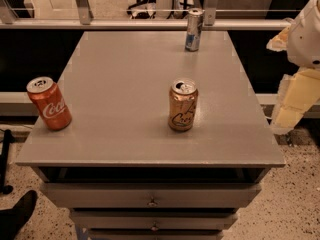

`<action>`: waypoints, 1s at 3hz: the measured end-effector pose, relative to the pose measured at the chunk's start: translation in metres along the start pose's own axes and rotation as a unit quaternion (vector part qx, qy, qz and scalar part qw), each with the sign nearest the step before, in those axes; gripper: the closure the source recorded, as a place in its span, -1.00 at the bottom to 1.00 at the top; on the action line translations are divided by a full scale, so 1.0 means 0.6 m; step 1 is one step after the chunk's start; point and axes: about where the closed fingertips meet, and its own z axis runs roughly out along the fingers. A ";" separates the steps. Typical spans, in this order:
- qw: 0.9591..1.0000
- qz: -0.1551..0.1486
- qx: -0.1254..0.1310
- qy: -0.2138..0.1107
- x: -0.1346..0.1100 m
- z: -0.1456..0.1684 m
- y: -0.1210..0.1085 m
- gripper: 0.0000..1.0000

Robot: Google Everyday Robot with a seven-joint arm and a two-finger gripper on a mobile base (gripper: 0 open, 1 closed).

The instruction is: Move orange can near redbull can

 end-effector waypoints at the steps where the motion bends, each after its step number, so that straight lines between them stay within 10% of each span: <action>1: 1.000 0.000 0.000 0.000 0.000 0.000 0.000 -1.00; 3: 0.996 0.020 -0.025 -0.088 -0.049 0.075 -0.015 -1.00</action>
Offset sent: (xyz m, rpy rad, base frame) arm 0.0099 0.0125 -0.0117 0.0882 -0.0045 0.0250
